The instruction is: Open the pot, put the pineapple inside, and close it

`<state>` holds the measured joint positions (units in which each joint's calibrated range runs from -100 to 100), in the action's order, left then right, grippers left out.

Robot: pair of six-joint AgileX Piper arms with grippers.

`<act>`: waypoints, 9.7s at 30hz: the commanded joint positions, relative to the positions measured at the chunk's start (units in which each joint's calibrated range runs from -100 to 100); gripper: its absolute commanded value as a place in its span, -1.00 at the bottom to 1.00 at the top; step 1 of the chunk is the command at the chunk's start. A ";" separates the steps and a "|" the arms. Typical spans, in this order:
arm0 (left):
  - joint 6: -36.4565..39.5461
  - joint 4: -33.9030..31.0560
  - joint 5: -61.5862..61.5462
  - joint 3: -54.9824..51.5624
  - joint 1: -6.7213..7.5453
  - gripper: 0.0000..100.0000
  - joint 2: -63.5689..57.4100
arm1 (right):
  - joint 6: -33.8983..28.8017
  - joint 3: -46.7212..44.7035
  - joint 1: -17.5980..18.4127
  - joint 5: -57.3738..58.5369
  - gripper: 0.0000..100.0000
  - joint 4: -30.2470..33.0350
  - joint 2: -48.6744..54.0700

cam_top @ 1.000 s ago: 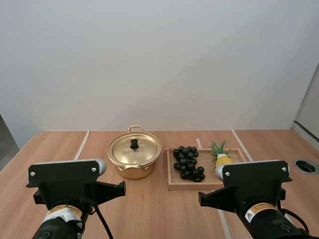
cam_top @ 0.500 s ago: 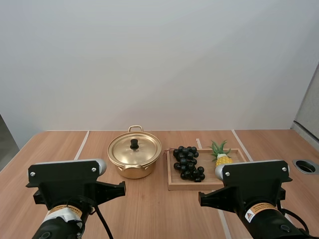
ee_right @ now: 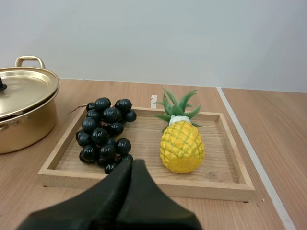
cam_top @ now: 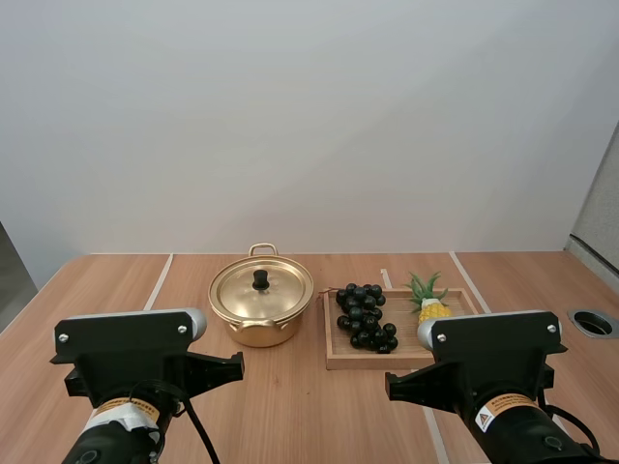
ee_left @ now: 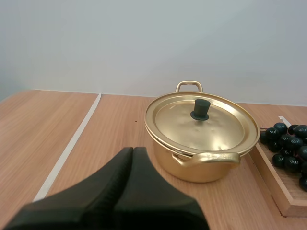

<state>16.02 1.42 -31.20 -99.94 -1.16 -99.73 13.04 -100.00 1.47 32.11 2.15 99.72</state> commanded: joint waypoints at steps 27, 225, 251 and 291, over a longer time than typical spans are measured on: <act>0.29 0.32 0.18 -0.06 -0.13 -1.00 -0.27 | -0.40 0.00 -0.19 -0.62 -1.00 -0.15 0.28; 0.29 0.32 0.18 -0.06 -0.13 -1.00 -0.27 | -0.40 0.00 -0.19 -0.62 -1.00 -0.15 0.28; 0.29 0.47 0.18 -0.06 -0.13 -1.00 -0.27 | -0.40 0.00 -0.19 -0.62 -1.00 -0.15 0.28; 0.29 -1.42 0.41 -0.06 -0.13 -0.66 -0.27 | -4.33 0.00 -0.19 -0.43 1.00 6.60 0.28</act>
<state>16.02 0.00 -31.20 -99.94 -1.16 -99.73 10.58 -100.00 1.47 32.11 7.70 99.72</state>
